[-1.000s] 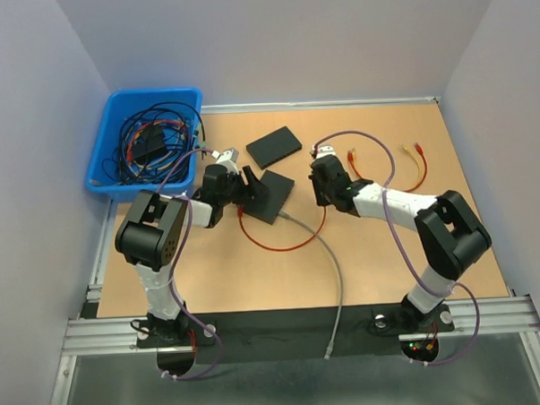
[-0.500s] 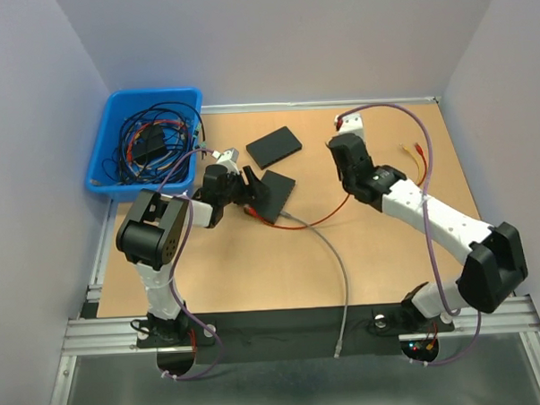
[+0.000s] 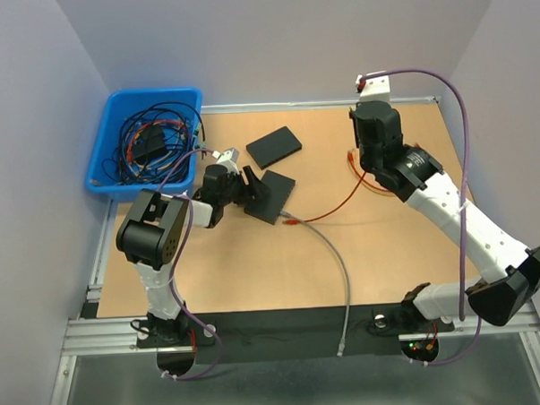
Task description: Insert the plug into the switch port
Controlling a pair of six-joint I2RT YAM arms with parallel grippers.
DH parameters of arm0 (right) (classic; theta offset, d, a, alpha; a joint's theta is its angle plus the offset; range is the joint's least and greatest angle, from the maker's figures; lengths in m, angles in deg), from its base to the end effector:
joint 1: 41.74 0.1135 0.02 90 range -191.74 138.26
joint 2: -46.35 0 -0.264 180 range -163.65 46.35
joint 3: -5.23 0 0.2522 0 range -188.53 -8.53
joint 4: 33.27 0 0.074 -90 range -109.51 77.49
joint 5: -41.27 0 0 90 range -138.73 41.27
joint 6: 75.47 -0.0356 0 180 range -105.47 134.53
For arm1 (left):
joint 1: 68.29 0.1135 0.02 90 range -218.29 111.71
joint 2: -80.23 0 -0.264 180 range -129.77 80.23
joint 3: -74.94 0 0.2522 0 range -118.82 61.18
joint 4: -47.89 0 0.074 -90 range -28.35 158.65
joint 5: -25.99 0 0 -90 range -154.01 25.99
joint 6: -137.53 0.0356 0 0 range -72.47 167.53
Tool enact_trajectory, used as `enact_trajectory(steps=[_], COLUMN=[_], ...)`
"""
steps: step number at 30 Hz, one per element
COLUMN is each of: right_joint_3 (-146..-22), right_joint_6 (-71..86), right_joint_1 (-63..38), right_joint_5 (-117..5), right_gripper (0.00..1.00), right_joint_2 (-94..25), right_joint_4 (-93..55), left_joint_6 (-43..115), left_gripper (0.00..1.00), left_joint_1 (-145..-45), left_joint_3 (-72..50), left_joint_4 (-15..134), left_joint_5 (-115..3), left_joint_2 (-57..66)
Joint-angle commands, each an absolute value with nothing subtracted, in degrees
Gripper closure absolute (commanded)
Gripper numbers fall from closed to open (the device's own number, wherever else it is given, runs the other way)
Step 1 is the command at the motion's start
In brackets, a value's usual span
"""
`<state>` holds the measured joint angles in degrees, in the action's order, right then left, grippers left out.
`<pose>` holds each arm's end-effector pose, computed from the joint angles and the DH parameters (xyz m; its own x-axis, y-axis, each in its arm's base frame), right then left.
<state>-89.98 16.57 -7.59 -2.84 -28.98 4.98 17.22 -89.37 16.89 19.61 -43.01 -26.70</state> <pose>0.2494 0.1383 0.4235 -0.2668 -0.2109 -0.9404 0.1638 0.9516 -0.2599 0.3342 -0.1425 0.1383 -0.6108 -0.2695 -0.7445 0.3944 0.7117 -0.5813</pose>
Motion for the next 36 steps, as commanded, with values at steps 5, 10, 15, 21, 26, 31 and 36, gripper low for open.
enact_trajectory(steps=[5, 10, 15, 21, 26, 31, 36], right_joint_3=[-102.21, -106.70, -110.75, -108.82, -100.05, -91.25, -83.08], right_joint_6=[21.56, 22.61, 25.96, 24.38, 18.59, 13.49, 10.14], right_joint_1=[-7.55, -7.46, -7.46, -7.37, -7.37, -7.37, -7.37], right_joint_5=[-9.17, -14.10, -16.48, -20.51, -30.34, -39.49, -52.58], right_gripper=[1.00, 0.99, 1.00, 1.00, 1.00, 1.00, 0.99], right_joint_2=[-26.60, -27.83, -30.03, -29.24, -25.29, -22.21, -20.10], right_joint_4=[4.57, 4.83, 4.92, 5.01, 4.75, 2.38, -2.54], left_joint_6=[17.47, 17.47, 17.47, 17.65, 17.39, 18.87, 20.46], left_gripper=[0.27, 0.27, 0.27, 0.27, 0.29, 0.29, 0.29], left_joint_1=[-90.09, -90.09, -90.18, -90.18, -90.61, -91.85, -91.93], left_joint_3=[19.79, 19.61, 19.44, 19.35, 21.10, 25.68, 23.04], left_joint_4=[35.90, 36.07, 36.25, 36.34, 35.90, 39.82, 48.72], left_joint_5=[-42.48, -42.30, -42.30, -42.21, -44.31, -53.18, -58.73], left_joint_2=[-31.74, -32.01, -32.09, -32.36, -26.59, -10.85, 5.50])
